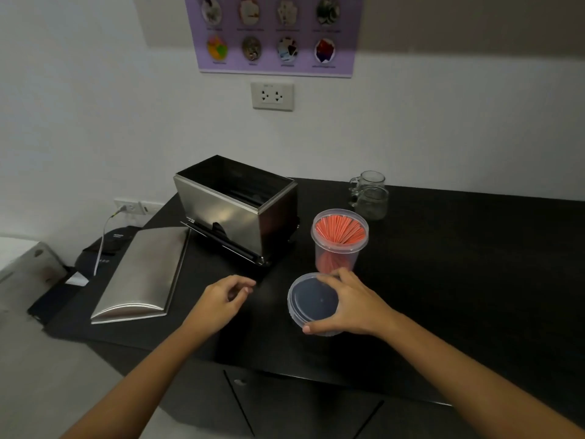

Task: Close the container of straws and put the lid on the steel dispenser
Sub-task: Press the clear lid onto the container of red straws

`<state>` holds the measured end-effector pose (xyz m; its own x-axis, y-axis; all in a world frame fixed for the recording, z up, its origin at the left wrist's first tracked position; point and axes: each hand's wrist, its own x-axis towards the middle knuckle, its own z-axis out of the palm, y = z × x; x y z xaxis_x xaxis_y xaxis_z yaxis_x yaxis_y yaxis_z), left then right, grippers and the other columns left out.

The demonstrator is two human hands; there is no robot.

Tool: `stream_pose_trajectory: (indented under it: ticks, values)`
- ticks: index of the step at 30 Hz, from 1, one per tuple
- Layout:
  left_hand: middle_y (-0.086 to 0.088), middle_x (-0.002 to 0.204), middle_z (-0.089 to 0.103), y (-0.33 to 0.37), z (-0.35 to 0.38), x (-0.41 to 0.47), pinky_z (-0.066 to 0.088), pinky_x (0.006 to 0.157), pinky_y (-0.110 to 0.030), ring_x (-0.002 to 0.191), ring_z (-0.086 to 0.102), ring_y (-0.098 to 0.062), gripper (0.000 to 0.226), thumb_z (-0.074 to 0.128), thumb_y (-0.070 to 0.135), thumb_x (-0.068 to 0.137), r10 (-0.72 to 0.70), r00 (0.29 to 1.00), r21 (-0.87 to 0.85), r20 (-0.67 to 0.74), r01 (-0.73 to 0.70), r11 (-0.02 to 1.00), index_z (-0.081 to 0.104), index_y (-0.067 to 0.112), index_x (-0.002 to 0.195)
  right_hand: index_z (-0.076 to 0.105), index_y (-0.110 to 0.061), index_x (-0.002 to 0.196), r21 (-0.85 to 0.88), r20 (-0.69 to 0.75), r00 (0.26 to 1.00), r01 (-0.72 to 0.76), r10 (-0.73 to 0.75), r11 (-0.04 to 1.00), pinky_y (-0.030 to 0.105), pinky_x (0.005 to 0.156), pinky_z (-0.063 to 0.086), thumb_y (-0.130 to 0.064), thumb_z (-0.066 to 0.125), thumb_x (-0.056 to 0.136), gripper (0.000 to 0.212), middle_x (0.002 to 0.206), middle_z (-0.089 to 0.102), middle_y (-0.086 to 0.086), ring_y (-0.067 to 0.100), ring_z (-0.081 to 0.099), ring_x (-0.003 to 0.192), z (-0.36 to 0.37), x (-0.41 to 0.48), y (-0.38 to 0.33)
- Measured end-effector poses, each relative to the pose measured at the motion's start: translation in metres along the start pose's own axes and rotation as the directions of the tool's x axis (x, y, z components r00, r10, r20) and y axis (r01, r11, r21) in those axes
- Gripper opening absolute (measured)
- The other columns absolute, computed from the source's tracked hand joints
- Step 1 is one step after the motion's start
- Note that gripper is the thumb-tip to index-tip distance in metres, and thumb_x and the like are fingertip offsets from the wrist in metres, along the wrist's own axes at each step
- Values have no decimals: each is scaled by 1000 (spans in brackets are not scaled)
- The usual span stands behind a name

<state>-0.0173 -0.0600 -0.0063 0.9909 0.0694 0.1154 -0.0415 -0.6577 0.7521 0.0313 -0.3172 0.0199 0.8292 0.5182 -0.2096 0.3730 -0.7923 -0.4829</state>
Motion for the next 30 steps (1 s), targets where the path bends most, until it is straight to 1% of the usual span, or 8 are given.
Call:
stream_pose_trajectory:
  ticks: [3, 6, 11, 15, 18, 23, 27, 30]
  values:
    - [13, 88, 65, 17, 16, 8, 39, 68, 1, 78, 60, 0, 17, 58, 14, 87, 20, 1000, -48, 6, -19, 999, 65, 23, 100, 25, -35, 136, 53, -16, 999, -49, 50, 997, 28, 86, 39, -79, 63, 41, 112, 126, 29, -10, 7, 32, 112, -8, -17, 21]
    - [12, 87, 63, 31, 31, 19, 42, 71, -1, 81, 60, -1, 21, 59, 14, 86, 21, 999, -109, 35, -17, 994, 62, 20, 106, 28, -37, 134, 86, -77, 987, -132, 139, 988, 26, 82, 37, -80, 63, 37, 112, 117, 29, -13, 5, 32, 107, -19, -32, 44]
    - [0, 108, 60, 46, 43, 42, 44, 90, -25, 101, 57, -12, 40, 63, 21, 83, -4, 992, -126, 126, 20, 992, 53, 17, 122, 35, -32, 133, 167, -214, 943, -222, 255, 961, 28, 83, 39, -82, 63, 31, 117, 112, 31, -11, 8, 37, 105, -56, -42, 72]
    - [1, 120, 54, 51, 49, 67, 38, 90, -23, 110, 51, -12, 56, 66, 30, 79, -6, 988, -101, 156, 22, 995, 44, 21, 130, 36, -31, 133, 224, -330, 902, -214, 280, 951, 31, 83, 38, -84, 58, 28, 120, 113, 32, -9, 10, 36, 105, -83, -35, 79]
    - [0, 137, 44, 54, 57, 87, 34, 99, -27, 122, 43, -12, 78, 74, 33, 72, -49, 973, -154, 227, 85, 984, 33, 22, 137, 35, -29, 134, 222, -369, 887, -205, 277, 953, 32, 84, 38, -83, 57, 28, 121, 114, 31, -8, 10, 34, 105, -95, -20, 75]
    - [-4, 155, 12, 51, 73, 114, 25, 111, -39, 140, 21, -21, 112, 82, 32, 59, -53, 898, -196, 438, 153, 969, 9, 28, 143, 34, -31, 134, 156, -367, 904, -174, 221, 972, 30, 84, 37, -84, 57, 31, 119, 125, 35, -4, 9, 33, 107, -105, 14, 60]
    - [-4, 155, 13, 41, 84, 128, 23, 112, -39, 141, 18, -20, 114, 83, 31, 59, -35, 874, -224, 485, 163, 961, 7, 27, 144, 29, -30, 137, 74, -285, 943, -158, 172, 985, 33, 91, 35, -77, 64, 42, 112, 132, 33, -2, 14, 34, 118, -107, 42, 48]
    - [-1, 154, 16, 35, 89, 136, 24, 107, -32, 138, 20, -16, 114, 83, 35, 57, -14, 845, -225, 535, 158, 962, 9, 29, 143, 27, -30, 138, 26, -215, 966, -141, 143, 990, 36, 96, 33, -69, 69, 49, 106, 134, 30, -1, 16, 30, 123, -106, 58, 39]
